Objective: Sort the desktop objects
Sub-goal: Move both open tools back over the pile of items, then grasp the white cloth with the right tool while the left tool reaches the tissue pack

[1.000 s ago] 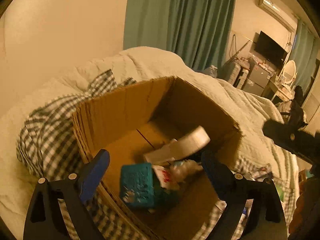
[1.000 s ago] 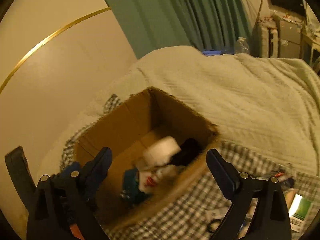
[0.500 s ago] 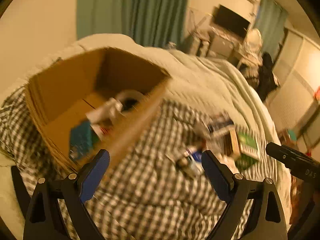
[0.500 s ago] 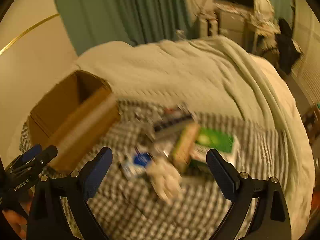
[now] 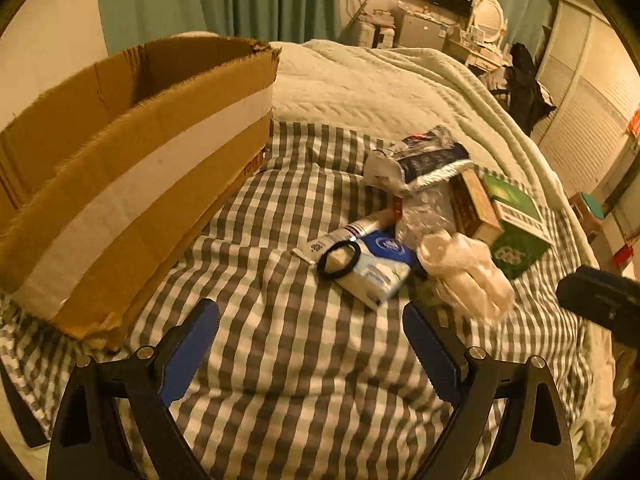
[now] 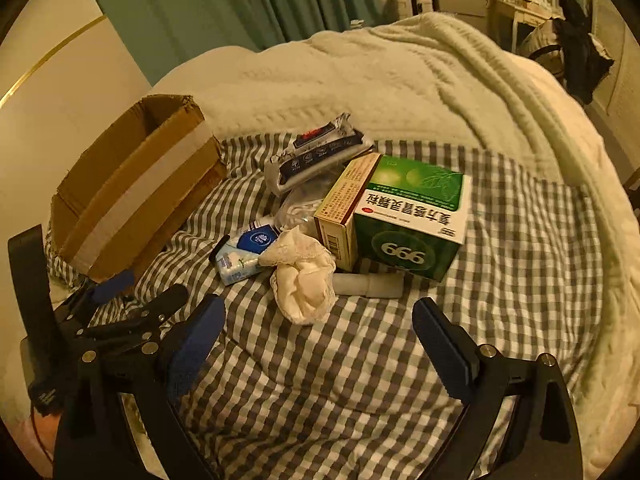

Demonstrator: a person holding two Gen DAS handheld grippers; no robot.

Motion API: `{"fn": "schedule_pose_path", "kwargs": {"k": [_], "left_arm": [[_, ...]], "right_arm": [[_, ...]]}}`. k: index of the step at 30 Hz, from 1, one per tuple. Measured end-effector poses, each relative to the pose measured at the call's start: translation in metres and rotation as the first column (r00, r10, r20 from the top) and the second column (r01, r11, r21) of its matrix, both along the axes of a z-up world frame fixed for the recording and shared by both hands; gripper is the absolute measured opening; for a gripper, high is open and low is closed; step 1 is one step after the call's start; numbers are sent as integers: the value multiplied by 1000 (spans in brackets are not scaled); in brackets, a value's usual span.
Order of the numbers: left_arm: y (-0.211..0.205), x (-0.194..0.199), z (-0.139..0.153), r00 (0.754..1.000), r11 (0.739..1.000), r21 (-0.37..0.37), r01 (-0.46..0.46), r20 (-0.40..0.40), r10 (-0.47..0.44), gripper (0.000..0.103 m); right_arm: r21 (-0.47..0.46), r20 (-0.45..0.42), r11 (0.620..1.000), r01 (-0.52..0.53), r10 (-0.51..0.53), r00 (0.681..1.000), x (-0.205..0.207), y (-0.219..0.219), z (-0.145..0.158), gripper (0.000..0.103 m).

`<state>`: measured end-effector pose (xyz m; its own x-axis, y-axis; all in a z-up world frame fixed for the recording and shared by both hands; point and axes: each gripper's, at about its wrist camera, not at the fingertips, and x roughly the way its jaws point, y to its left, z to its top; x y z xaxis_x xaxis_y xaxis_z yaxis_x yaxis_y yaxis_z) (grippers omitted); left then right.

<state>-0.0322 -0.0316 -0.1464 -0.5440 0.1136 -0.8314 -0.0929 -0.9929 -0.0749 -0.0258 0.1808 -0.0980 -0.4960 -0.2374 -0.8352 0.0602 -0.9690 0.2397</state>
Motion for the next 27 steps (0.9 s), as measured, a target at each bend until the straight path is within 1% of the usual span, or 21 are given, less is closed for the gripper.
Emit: {"fn": "schedule_pose_path", "kwargs": {"k": [2, 4, 5, 6, 11, 13, 15, 19, 20, 21, 22, 24, 26, 27], "left_arm": [[-1, -11, -9, 1000, 1000, 26, -10, 18, 10, 95], [0, -20, -18, 999, 999, 37, -8, 41, 6, 95], [1, -24, -22, 999, 999, 37, -3, 49, 1, 95], [3, -27, -25, 998, 999, 35, 4, 57, -6, 95], [11, -42, -39, 995, 997, 41, 60, 72, -63, 95], [13, -47, -43, 994, 996, 59, 74, 79, -79, 95], [14, -53, -47, 992, 993, 89, 81, 87, -89, 95], [9, -63, -54, 987, 983, 156, 95, 117, -114, 95], [6, -64, -54, 986, 981, 172, 92, 121, -114, 91], [3, -64, -54, 988, 979, 188, 83, 115, -106, 71], [0, -64, -53, 988, 975, 211, 73, 115, -99, 61], [-2, -64, -51, 987, 971, 231, 55, 135, -88, 58], [-3, -63, -48, 986, 970, 233, 64, 136, -98, 50], [-3, -61, -45, 986, 971, 230, 72, 131, -104, 45]], "right_arm": [[5, 6, 1000, -23, 23, 1000, -10, -3, -7, 88], [9, 16, 999, -44, 44, 999, -20, -5, -14, 83], [9, 29, 998, -55, 55, 998, -27, -6, -20, 78], [5, 40, 998, -61, 61, 997, -32, -7, -25, 73], [-36, 100, 994, -99, 102, 990, -54, -13, -50, 60], [-40, 120, 992, -120, 124, 985, -62, -16, -59, 52], [-53, 140, 989, -138, 144, 980, -68, -18, -67, 33], [-69, 145, 985, -160, 169, 975, -69, -19, -72, 24], [-68, 144, 983, -172, 181, 973, -68, -19, -72, 23], [-66, 144, 982, -177, 185, 972, -67, -19, -70, 23], [-70, 145, 982, -178, 187, 972, -67, -19, -70, 23], [-84, 155, 981, -174, 185, 970, -67, -18, -70, 23], [-85, 157, 982, -171, 182, 971, -67, -17, -71, 23], [-84, 161, 981, -173, 184, 970, -67, -18, -71, 23]]}}
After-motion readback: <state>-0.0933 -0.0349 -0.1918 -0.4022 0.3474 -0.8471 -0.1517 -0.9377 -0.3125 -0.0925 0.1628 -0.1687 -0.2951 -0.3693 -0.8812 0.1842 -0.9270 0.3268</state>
